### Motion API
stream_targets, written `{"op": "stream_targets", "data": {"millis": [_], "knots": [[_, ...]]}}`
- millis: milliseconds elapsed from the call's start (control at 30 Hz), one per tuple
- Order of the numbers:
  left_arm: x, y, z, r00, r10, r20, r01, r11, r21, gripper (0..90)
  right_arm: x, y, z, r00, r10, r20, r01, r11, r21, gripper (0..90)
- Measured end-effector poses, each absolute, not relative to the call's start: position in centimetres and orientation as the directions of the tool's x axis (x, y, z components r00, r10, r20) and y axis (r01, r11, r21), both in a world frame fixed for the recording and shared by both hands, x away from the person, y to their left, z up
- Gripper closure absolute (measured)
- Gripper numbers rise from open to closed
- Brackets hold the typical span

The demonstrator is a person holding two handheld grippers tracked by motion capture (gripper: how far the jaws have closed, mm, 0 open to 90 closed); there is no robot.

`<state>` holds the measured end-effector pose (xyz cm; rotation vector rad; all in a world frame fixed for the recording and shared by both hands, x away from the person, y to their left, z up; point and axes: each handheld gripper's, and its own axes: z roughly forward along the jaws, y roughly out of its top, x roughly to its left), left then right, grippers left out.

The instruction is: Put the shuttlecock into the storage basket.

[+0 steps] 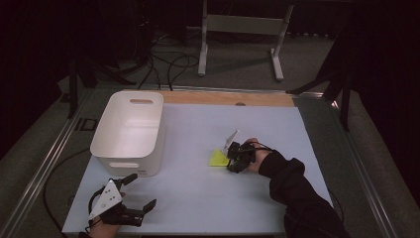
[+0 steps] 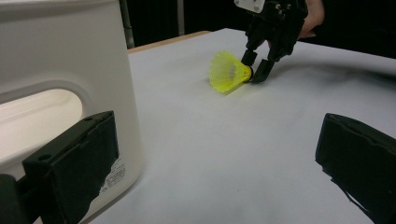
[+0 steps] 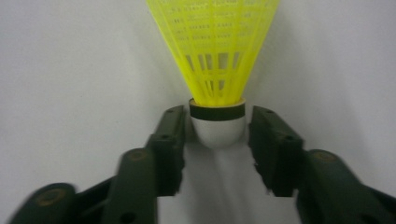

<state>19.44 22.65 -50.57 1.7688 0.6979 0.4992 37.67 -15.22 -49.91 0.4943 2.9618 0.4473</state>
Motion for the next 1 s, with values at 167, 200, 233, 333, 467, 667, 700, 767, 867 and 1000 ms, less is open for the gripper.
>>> {"op": "stream_targets", "data": {"millis": [167,200,233,333,467,667,700,767,867,1000], "knots": [[19.4,22.6,-50.6,0.736,0.677,-0.011,0.208,-0.211,0.955,0.0,37.6,-14.9,-49.8,-0.942,0.332,-0.046,0.305,0.906,0.295,64.9],[19.4,22.6,-50.6,0.736,0.677,-0.011,0.208,-0.211,0.955,0.0,37.6,-14.9,-49.8,-0.942,0.332,-0.049,0.304,0.907,0.293,65.0],[19.4,22.6,-50.6,0.736,0.677,-0.013,0.209,-0.21,0.955,0.0,37.6,-14.9,-49.8,-0.942,0.332,-0.049,0.304,0.907,0.293,65.0],[19.4,22.6,-50.6,0.736,0.677,-0.011,0.209,-0.211,0.955,0.0,37.6,-15.0,-49.6,-0.943,0.33,-0.044,0.304,0.907,0.292,65.3],[19.4,22.6,-50.6,0.736,0.676,-0.012,0.209,-0.211,0.955,0.0,37.5,-15.1,-49.0,-0.946,0.325,-0.015,0.306,0.903,0.303,65.4],[19.4,22.5,-50.6,0.738,0.674,-0.012,0.21,-0.213,0.954,0.0,37.3,-15.3,-48.7,-0.957,0.29,-0.009,0.276,0.92,0.28,65.5],[19.5,22.5,-50.6,0.738,0.674,-0.011,0.21,-0.215,0.954,0.0,37.2,-15.3,-48.6,-0.957,0.289,-0.005,0.276,0.92,0.279,65.5],[19.5,22.5,-50.6,0.738,0.675,-0.011,0.211,-0.215,0.954,0.0,37.1,-15.2,-48.5,-0.958,0.286,-0.003,0.275,0.921,0.275,65.5],[19.5,22.5,-50.6,0.738,0.674,-0.011,0.212,-0.215,0.953,0.0,37.0,-15.2,-48.2,-0.96,0.278,0.004,0.269,0.924,0.271,65.5],[19.5,22.3,-50.7,0.741,0.671,0.014,0.203,-0.244,0.948,0.0,36.7,-15.0,-47.6,-0.961,0.275,0.008,0.266,0.92,0.289,65.5]]}}
